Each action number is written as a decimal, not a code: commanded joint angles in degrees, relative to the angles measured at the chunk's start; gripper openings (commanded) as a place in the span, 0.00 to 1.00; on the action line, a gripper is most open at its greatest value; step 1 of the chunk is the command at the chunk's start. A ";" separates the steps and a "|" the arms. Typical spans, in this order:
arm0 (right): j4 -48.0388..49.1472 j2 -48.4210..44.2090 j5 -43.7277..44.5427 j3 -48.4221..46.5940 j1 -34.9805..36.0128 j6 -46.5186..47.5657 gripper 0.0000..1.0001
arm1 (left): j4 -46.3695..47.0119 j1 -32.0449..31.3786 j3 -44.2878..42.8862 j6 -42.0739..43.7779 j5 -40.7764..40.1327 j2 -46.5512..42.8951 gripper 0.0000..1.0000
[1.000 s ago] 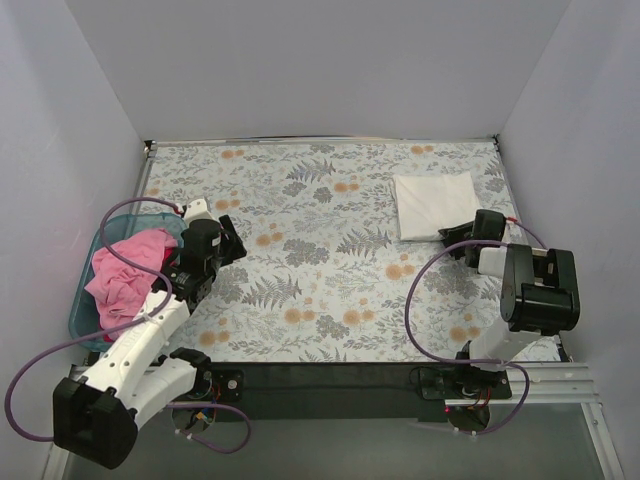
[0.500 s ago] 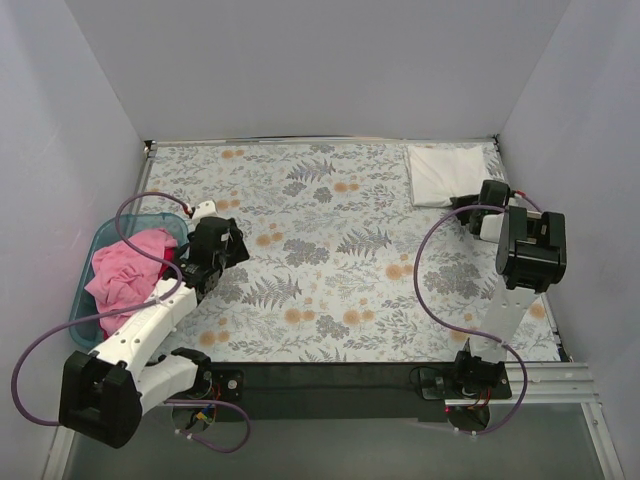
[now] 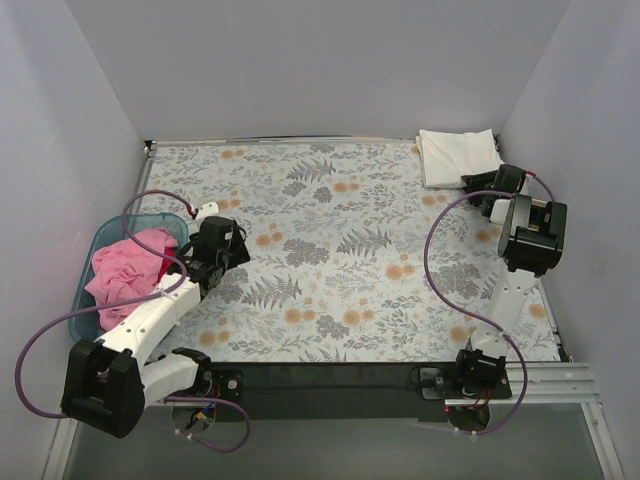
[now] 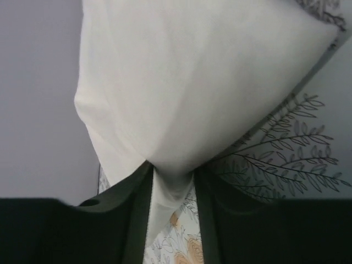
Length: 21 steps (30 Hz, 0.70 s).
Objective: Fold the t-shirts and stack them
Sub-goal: Neatly place the folded tshirt to the corner
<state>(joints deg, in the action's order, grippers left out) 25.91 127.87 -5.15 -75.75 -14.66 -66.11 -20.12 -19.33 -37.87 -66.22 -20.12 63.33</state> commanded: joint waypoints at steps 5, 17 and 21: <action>-4.37 -6.92 -1.00 2.60 -2.39 11.16 0.60 | 0.69 0.00 -1.07 0.74 -0.27 -1.89 0.56; -28.52 -38.38 -0.48 17.56 -2.84 34.10 0.75 | 1.13 0.00 0.16 0.39 1.31 -10.84 0.56; -40.48 -53.64 -1.62 18.79 -2.84 42.26 0.75 | -1.40 0.00 -1.85 0.12 3.07 -16.03 0.58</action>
<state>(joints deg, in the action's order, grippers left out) -3.79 82.72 -6.55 -57.41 -17.34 -33.32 -20.18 -19.33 -37.87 -66.24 -18.04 51.51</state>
